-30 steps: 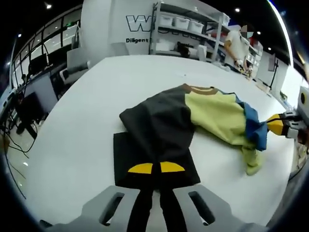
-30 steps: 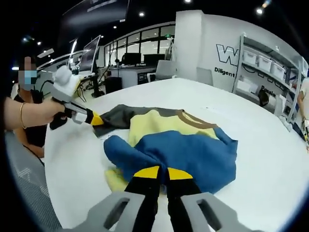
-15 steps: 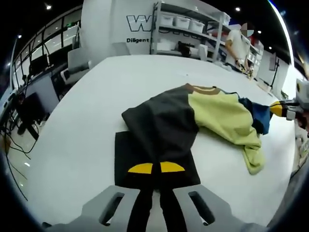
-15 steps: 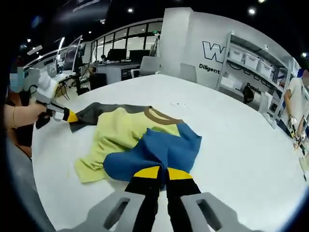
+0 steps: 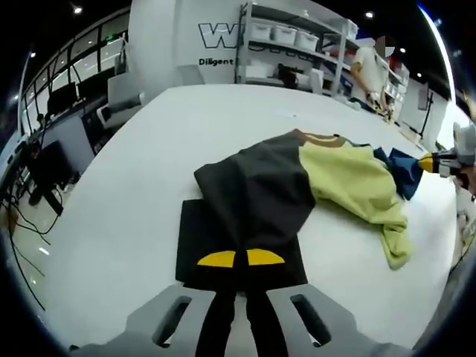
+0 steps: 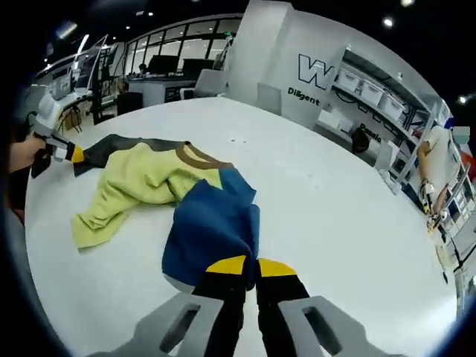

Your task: Fold the garment on the visible template until the final outline fits inside the template.

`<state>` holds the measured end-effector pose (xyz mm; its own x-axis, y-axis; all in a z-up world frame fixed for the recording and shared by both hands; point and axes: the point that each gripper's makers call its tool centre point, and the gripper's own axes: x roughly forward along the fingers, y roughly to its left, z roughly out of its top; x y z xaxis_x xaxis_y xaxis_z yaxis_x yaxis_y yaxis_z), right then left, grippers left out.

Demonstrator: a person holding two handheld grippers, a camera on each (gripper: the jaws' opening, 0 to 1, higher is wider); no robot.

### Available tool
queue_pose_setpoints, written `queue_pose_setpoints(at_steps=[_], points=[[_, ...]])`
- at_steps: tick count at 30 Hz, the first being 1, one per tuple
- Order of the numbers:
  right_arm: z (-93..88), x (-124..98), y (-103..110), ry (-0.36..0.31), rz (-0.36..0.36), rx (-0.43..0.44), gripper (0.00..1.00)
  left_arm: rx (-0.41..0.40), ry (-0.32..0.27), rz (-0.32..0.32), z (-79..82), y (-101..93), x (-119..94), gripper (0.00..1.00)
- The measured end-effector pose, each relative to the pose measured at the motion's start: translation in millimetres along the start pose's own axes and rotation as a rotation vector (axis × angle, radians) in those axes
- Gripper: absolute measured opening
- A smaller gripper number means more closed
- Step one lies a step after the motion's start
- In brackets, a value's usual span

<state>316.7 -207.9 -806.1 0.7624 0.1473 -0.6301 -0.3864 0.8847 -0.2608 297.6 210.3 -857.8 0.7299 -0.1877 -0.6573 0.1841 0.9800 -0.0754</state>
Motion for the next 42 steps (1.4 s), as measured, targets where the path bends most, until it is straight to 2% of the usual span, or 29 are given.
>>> queue_pose_setpoints(at_steps=[2,7,16,27,35,42], points=[[-2.1,0.1,-3.0,0.004,-0.008,-0.002,0.00,0.001,0.000,0.001,0.3,1.2,0.2,0.00],[-21.3,-1.6,-25.3,0.059,-0.061,-0.026,0.00,-0.004,-0.001,0.007,1.2,5.2,0.8,0.00],[-41.2,-1.2,-57.9,0.104,-0.114,-0.007,0.00,-0.012,-0.004,0.017,3.3,8.8,3.1,0.00],[-57.8,2.0,-79.4,0.143,-0.166,-0.014,0.00,-0.013,-0.002,0.039,6.1,18.8,5.1,0.00],[-67.3,2.8,-89.7,0.157,-0.191,0.016,0.00,-0.050,-0.006,0.068,8.7,32.5,6.8,0.00],[-77.6,1.7,-101.2,0.181,-0.229,0.031,0.00,-0.044,-0.003,0.075,12.4,41.8,10.5,0.00]])
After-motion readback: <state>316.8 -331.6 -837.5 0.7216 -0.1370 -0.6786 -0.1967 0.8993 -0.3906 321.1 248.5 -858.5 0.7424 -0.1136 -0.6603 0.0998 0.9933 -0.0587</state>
